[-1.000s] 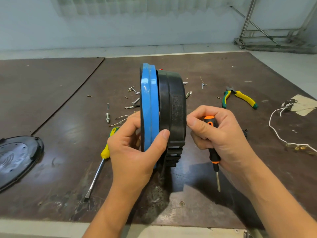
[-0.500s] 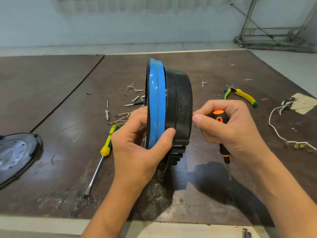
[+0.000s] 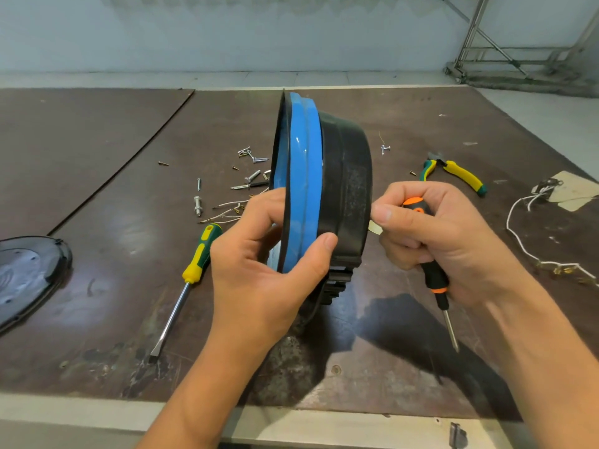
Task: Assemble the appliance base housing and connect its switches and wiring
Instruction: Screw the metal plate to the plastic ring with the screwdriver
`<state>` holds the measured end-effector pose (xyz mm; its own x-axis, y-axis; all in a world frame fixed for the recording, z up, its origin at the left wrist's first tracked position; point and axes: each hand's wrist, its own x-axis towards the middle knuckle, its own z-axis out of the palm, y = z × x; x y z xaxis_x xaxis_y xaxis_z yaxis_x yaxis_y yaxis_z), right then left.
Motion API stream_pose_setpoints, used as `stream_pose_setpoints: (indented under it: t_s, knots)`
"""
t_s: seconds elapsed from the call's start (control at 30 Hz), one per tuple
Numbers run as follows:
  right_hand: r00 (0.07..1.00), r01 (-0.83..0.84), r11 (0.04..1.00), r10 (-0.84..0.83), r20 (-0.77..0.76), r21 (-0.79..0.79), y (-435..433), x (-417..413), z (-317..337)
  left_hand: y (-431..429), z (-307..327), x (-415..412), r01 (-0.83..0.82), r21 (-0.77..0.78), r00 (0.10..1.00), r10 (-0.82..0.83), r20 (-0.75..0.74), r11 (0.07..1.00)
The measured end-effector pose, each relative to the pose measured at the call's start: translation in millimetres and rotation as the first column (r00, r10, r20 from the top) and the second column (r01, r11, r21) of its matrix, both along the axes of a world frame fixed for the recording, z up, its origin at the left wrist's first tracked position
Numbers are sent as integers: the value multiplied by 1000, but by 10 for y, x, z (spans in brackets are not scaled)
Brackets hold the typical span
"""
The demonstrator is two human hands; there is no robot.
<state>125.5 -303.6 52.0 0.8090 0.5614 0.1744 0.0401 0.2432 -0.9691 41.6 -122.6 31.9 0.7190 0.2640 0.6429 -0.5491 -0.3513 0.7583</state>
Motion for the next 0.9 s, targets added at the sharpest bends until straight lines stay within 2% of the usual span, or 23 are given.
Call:
stream_pose_setpoints:
  t_s: [0.17,0.3,0.57,0.7,0.77,0.9]
  knots:
    - [1000,-5,999,5,-13,32,24,-4,-24,4,4,-6,0,-7,1000,0,-10,1000]
    - [996,-15,1000,16,-86,16,54,-14,-36,23,21,-12,17,-19,1000,-18,-21,1000]
    - [994,29,997,-35,-99,-65,1,-21,63,10,132,-27,-43,112,999,41,25,993]
    - [958,-51,995,23,-286,-91,-72,-7,44,-30,201,-61,-75,289,997,80,-5,954]
    - [905,-132,989,96,-414,-60,-134,6,0,-65,254,-93,-68,392,997,79,-13,917]
    - [785,-163,987,135,-605,8,-229,14,-153,-101,273,-96,-63,573,988,133,-81,817]
